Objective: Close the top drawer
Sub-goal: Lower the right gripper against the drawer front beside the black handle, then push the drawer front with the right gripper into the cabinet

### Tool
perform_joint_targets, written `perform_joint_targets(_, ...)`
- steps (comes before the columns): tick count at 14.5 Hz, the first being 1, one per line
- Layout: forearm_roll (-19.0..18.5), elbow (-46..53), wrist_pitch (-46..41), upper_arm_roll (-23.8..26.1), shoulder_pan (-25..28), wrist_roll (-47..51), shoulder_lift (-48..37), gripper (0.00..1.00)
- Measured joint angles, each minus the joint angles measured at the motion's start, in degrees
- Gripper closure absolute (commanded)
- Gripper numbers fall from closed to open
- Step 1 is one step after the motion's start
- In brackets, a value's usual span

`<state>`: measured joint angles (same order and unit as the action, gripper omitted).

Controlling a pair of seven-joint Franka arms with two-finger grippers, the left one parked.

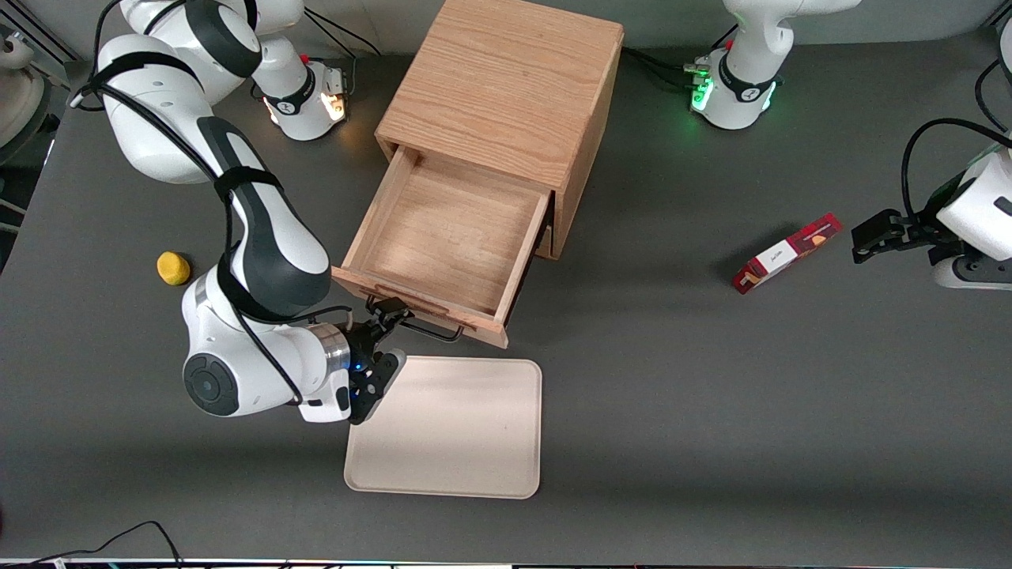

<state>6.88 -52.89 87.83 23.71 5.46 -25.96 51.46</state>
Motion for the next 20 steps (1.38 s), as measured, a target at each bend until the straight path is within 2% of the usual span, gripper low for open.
perform_joint_targets(6,2.0,-5.0,2.0,0.2,-0.5,0.0,-2.5,0.0)
perform_joint_targets(11,3.6,-14.7,7.9,0.5,-0.6,0.0,-7.7,0.0)
perform_joint_targets(20,7.2,-27.5,12.1,1.8,-1.4,0.1,-16.4,0.0)
